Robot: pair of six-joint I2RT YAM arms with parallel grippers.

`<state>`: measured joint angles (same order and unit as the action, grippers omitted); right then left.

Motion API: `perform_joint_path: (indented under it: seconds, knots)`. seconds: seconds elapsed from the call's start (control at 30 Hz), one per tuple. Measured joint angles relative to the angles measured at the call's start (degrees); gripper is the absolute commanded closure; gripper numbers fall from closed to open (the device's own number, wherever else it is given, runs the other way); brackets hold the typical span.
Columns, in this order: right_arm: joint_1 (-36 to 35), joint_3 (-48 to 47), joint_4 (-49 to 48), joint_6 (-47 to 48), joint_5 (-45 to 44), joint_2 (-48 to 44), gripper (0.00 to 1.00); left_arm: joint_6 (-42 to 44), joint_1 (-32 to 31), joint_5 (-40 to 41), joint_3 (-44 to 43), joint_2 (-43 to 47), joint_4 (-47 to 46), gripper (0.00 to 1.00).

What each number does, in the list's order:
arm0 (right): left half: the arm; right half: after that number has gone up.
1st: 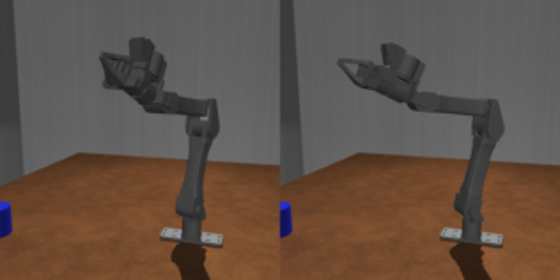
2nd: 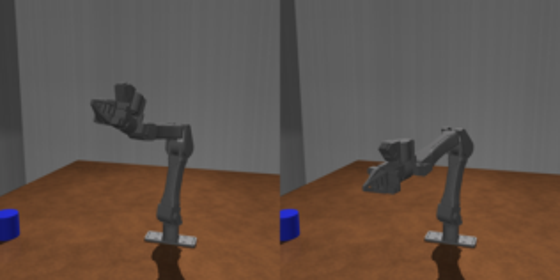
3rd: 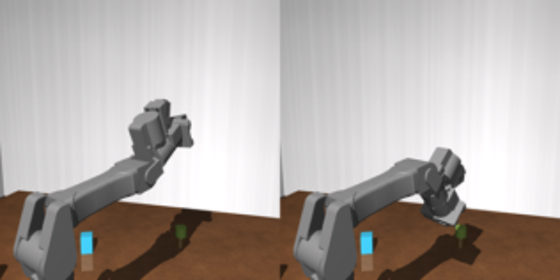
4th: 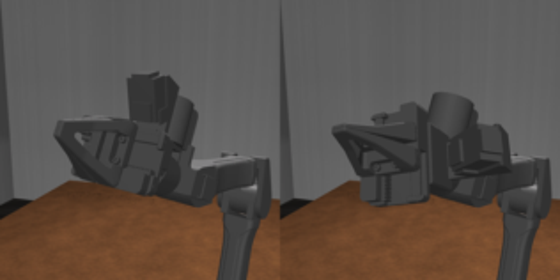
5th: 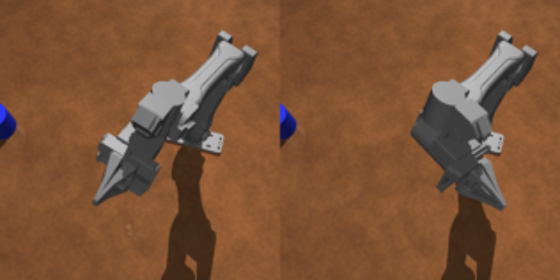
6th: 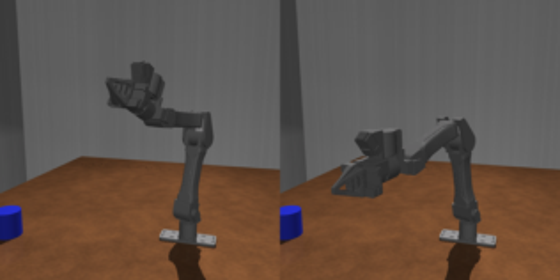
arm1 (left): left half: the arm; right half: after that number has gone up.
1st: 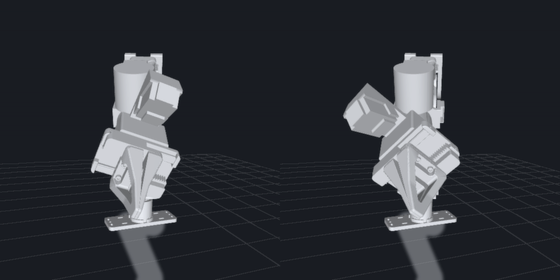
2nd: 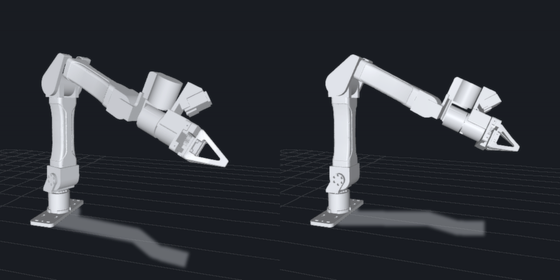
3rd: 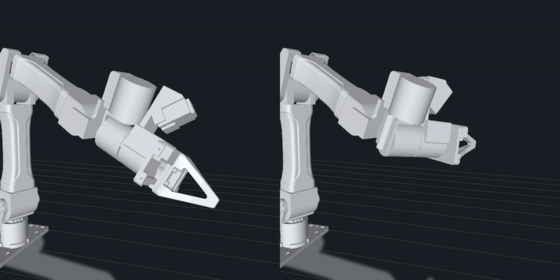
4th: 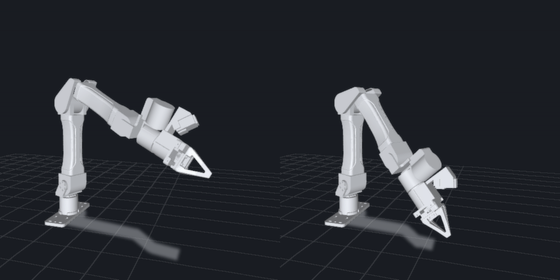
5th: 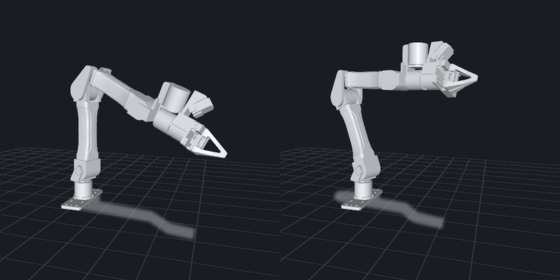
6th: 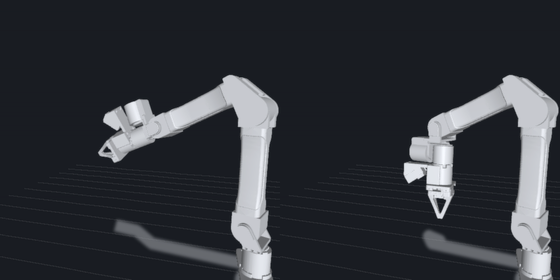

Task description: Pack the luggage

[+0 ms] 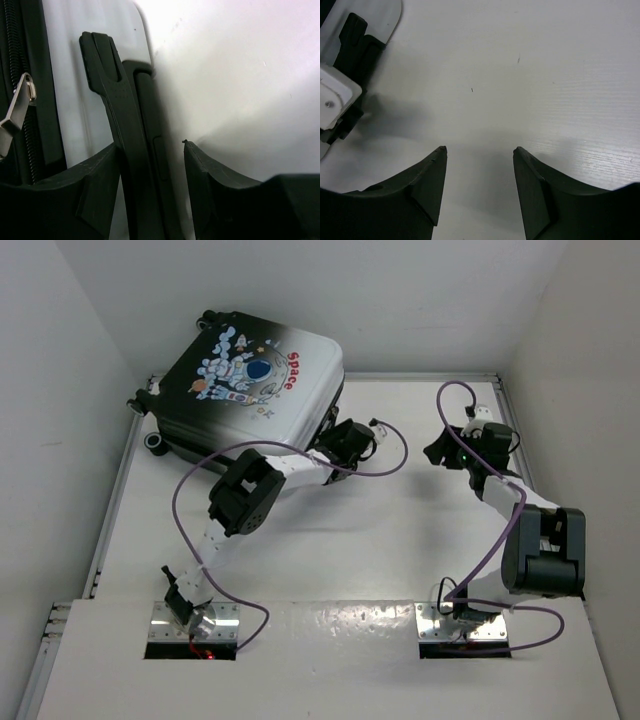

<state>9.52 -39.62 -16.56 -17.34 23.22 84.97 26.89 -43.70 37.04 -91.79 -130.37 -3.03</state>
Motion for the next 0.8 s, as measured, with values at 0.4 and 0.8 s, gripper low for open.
perform_joint_path:
  seconds: [0.4, 0.8]
  knots:
    - [0.00, 0.07, -0.13, -0.46, 0.00, -0.04, 0.45, 0.42, 0.94, 1.46, -10.88, -5.29, 7.13, 0.68]
    - [-0.35, 0.09, -0.20, -1.07, 0.00, -0.04, 0.45, -5.20, 1.84, -0.52, -13.53, -5.42, 11.87, 0.73]
